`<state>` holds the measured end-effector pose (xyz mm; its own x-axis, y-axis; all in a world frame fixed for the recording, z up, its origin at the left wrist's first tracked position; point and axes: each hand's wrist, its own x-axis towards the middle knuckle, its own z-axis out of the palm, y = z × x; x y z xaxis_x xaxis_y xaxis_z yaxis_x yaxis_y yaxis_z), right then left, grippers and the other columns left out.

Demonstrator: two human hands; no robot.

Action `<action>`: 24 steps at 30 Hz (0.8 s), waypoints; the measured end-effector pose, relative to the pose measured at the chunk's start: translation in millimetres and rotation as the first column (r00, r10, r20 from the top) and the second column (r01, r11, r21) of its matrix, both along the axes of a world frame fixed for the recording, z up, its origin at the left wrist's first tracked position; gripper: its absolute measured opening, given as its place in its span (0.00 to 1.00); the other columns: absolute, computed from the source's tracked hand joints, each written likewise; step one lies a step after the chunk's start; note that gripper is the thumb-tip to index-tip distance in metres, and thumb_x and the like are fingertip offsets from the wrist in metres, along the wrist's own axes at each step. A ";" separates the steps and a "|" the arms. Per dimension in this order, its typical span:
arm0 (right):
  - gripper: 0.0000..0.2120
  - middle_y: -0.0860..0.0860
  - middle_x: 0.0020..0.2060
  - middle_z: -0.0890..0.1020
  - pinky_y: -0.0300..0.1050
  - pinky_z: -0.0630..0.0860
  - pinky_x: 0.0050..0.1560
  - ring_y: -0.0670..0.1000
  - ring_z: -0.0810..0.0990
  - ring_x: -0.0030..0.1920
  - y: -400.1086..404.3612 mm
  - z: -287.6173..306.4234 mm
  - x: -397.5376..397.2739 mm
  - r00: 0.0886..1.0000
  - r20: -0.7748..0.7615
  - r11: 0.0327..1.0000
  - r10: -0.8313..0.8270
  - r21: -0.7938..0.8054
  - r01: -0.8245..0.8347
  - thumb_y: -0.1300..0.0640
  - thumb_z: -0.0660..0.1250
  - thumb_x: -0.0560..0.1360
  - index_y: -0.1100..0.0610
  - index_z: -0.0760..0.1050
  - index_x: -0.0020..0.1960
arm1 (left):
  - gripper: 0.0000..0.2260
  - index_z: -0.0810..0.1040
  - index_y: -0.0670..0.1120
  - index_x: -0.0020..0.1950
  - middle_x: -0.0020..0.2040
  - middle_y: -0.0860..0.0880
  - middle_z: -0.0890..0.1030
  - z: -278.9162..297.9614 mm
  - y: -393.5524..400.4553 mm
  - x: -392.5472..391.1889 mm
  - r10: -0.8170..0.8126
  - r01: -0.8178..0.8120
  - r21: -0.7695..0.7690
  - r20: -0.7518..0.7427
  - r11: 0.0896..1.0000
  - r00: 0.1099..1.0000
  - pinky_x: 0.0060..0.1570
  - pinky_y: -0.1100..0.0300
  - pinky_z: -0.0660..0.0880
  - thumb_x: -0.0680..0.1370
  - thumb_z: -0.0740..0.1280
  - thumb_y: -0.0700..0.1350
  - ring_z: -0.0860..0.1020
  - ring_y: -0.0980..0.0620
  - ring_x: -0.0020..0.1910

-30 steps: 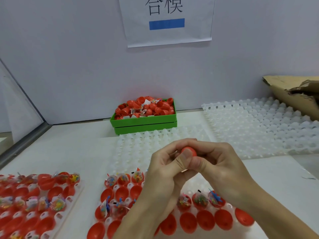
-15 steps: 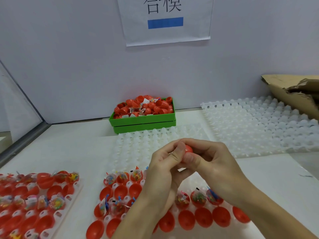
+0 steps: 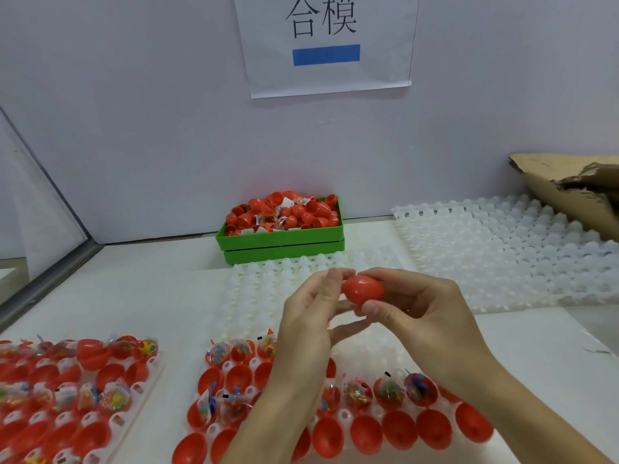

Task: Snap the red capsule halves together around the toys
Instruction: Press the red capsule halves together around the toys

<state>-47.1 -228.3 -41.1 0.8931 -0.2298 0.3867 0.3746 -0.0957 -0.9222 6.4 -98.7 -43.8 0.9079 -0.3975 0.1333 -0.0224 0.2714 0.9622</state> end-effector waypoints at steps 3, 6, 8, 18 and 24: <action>0.16 0.48 0.42 0.87 0.34 0.80 0.45 0.47 0.86 0.44 -3.0 2.2 -1.7 1.000 0.009 0.998 -0.029 -0.053 0.030 0.70 0.74 0.70 0.49 0.84 0.47 | 0.09 0.85 0.49 0.50 0.47 0.47 0.85 0.9 5.2 3.2 -0.017 0.004 0.099 0.123 0.995 0.992 0.43 0.58 0.81 0.74 0.71 0.52 0.84 0.50 0.48; 0.15 0.48 0.42 0.87 0.41 0.82 0.46 0.48 0.86 0.43 -4.1 1.0 -2.0 0.997 -0.015 0.992 -0.079 -0.102 0.077 0.67 0.76 0.68 0.51 0.84 0.49 | 0.08 0.84 0.47 0.52 0.47 0.47 0.86 -0.1 8.9 4.7 -0.057 0.030 0.144 0.184 0.989 0.981 0.44 0.61 0.81 0.74 0.72 0.46 0.85 0.50 0.47; 0.17 0.49 0.44 0.87 0.44 0.83 0.47 0.49 0.86 0.45 -5.9 0.3 -2.1 0.995 -0.041 0.992 -0.091 -0.096 0.086 0.66 0.77 0.67 0.52 0.83 0.53 | 0.07 0.83 0.48 0.53 0.48 0.49 0.86 0.1 11.8 6.1 -0.069 0.036 0.149 0.225 0.988 0.972 0.45 0.64 0.79 0.76 0.72 0.42 0.84 0.51 0.48; 0.07 0.47 0.39 0.87 0.33 0.78 0.37 0.43 0.84 0.35 -11.5 6.0 -1.6 0.994 -0.015 0.993 -0.108 -0.055 0.107 0.57 0.71 0.70 0.53 0.84 0.47 | 0.14 0.81 0.47 0.53 0.50 0.51 0.84 0.8 7.7 2.3 -0.048 0.000 0.128 0.369 0.992 0.928 0.49 0.63 0.80 0.72 0.74 0.32 0.83 0.50 0.52; 0.10 0.47 0.37 0.86 0.32 0.77 0.36 0.42 0.83 0.33 -8.7 2.8 0.1 0.994 -0.017 0.994 -0.107 -0.021 0.106 0.51 0.70 0.68 0.55 0.84 0.46 | 0.10 0.82 0.52 0.52 0.47 0.55 0.83 -0.1 8.6 0.1 0.032 -0.171 0.213 0.534 0.962 0.845 0.45 0.67 0.79 0.72 0.76 0.43 0.83 0.54 0.50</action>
<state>-47.0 -236.9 -38.3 0.8706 -0.3165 0.3766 0.3450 -0.1530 -0.9260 6.5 -90.1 -43.9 0.7670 -0.3899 0.5096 -0.5535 -0.0006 0.8328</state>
